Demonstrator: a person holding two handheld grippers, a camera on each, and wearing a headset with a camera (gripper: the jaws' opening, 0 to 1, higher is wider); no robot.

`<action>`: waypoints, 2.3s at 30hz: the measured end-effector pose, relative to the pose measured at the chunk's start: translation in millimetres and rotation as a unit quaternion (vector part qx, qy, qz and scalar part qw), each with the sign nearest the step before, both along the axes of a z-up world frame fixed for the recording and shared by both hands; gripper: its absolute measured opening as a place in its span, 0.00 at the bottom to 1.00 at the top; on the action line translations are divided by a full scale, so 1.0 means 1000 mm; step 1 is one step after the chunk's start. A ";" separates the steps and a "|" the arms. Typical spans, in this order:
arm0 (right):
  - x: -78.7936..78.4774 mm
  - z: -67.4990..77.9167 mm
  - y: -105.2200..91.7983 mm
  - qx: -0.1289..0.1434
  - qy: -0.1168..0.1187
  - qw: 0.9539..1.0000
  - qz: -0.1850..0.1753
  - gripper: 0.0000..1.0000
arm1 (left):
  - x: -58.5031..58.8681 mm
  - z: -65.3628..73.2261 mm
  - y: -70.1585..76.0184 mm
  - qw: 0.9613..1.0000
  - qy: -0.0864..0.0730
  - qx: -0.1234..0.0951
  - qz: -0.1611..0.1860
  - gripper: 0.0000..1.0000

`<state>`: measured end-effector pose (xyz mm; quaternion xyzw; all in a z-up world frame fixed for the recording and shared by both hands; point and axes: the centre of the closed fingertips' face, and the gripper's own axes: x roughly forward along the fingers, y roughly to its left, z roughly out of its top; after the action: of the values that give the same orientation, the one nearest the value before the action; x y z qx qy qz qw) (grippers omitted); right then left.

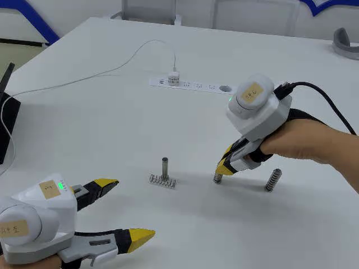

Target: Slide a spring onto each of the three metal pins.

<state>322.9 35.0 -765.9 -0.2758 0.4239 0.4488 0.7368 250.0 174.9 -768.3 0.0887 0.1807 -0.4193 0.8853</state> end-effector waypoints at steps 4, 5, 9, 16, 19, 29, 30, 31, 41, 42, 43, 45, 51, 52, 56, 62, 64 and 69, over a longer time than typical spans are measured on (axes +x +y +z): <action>0.000 0.000 -0.001 0.000 0.000 1.000 0.001 0.15 | -0.001 -0.002 -0.001 1.000 0.002 0.001 -0.001 0.74; 0.000 0.000 -0.002 0.000 -0.001 1.000 0.001 0.16 | 0.000 -0.002 -0.001 1.000 0.002 0.001 -0.001 0.74; 0.000 0.007 -0.001 0.006 -0.011 1.000 0.002 0.18 | 0.001 0.000 -0.002 1.000 0.000 0.000 -0.003 0.74; 0.003 0.023 0.008 0.015 -0.035 0.999 0.012 0.19 | 0.001 -0.002 -0.004 1.000 0.001 0.002 -0.007 0.74; 0.002 0.030 0.018 0.020 -0.045 0.999 0.023 0.19 | 0.002 0.000 -0.004 1.000 -0.001 0.000 -0.007 0.74; -0.006 0.027 0.043 0.028 -0.045 0.997 0.047 0.19 | 0.002 0.001 -0.002 1.000 -0.004 0.000 -0.005 0.74; -0.007 0.026 0.045 0.028 -0.044 0.997 0.049 0.19 | 0.003 0.001 -0.002 1.000 -0.004 0.000 -0.005 0.74; -0.007 0.025 0.048 0.030 -0.043 0.997 0.051 0.19 | 0.003 0.002 -0.002 1.000 -0.005 0.000 -0.004 0.74; -0.013 0.005 0.067 0.031 -0.028 0.997 0.071 0.19 | 0.001 0.001 -0.002 1.000 -0.002 0.002 -0.005 0.74; -0.014 0.003 0.068 0.030 -0.027 0.997 0.073 0.19 | 0.001 0.001 -0.002 1.000 -0.002 0.003 -0.005 0.74; -0.014 0.002 0.069 0.030 -0.025 0.997 0.074 0.19 | 0.001 0.001 -0.001 1.000 -0.002 0.004 -0.005 0.74; -0.015 -0.002 0.071 0.028 -0.021 0.996 0.077 0.19 | 0.002 0.002 0.000 1.000 -0.002 0.004 -0.005 0.74; -0.014 -0.010 0.077 0.030 -0.016 0.996 0.078 0.19 | 0.001 0.001 0.000 1.000 -0.001 0.005 -0.005 0.74; -0.014 -0.011 0.077 0.030 -0.016 0.996 0.078 0.19 | 0.001 0.001 -0.001 1.000 -0.001 0.005 -0.006 0.74; -0.013 -0.017 0.079 0.030 -0.012 0.996 0.079 0.18 | 0.001 0.000 -0.001 1.000 0.000 0.005 -0.006 0.74; -0.013 -0.025 0.084 0.032 -0.003 0.996 0.080 0.18 | 0.001 -0.001 0.000 1.000 0.000 0.008 -0.006 0.74; -0.013 -0.027 0.086 0.033 -0.001 0.996 0.080 0.18 | 0.001 0.000 0.000 1.000 0.000 0.007 -0.004 0.74; -0.013 -0.032 0.089 0.035 0.003 0.996 0.079 0.18 | 0.000 -0.002 0.001 1.000 0.001 0.008 -0.002 0.74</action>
<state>309.6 124.3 -797.4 -0.2812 0.3869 0.5208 0.7071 250.2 176.3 -769.8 0.0956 0.1851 -0.4199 0.8834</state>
